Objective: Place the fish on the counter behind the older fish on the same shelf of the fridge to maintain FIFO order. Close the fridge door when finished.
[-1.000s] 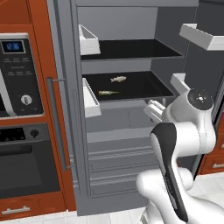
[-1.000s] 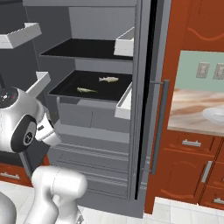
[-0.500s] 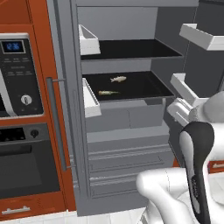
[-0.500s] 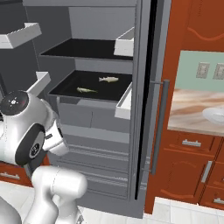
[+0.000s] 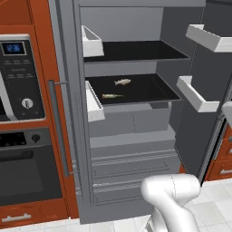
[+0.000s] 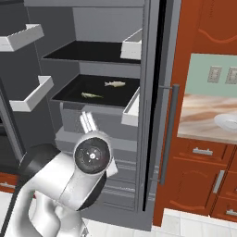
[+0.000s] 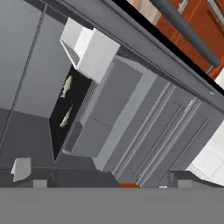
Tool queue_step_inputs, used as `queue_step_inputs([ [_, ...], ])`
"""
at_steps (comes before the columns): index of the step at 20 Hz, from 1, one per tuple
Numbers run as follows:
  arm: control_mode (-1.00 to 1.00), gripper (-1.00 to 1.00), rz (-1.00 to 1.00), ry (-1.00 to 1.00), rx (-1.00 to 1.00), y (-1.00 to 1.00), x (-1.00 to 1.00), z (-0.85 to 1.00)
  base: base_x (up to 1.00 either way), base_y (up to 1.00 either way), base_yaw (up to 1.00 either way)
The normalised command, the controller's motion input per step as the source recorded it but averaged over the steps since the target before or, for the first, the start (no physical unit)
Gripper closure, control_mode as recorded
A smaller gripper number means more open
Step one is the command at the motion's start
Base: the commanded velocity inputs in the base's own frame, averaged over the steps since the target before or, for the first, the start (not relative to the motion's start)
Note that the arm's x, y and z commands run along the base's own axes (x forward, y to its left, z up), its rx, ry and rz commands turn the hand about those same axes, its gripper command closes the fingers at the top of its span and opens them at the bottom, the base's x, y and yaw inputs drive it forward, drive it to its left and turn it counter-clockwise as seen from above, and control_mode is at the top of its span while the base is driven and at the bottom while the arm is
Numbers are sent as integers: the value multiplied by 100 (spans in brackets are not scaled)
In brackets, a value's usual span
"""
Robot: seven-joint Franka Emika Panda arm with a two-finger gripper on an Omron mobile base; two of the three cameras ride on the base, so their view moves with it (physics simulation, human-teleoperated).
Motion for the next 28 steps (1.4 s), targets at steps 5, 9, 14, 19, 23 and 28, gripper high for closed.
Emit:
queue_step_inputs([
  [5, -100, -100, 7, -33, 22, -100, 6, -1, 0, 0, 0],
  [9, -100, -100, 9, -10, 22, -100, 65, -17, 0, 0, 0],
  [14, -100, -100, 11, -2, 21, -100, 73, -20, 0, 0, 0],
  [19, -100, -100, 7, -8, 19, -100, 23, -11, 0, 0, 0],
  [23, -100, -100, 5, -2, 18, -88, 44, -18, 0, 0, 0],
  [28, -100, -100, 15, 0, 9, -38, 91, -42, 0, 0, 0],
])
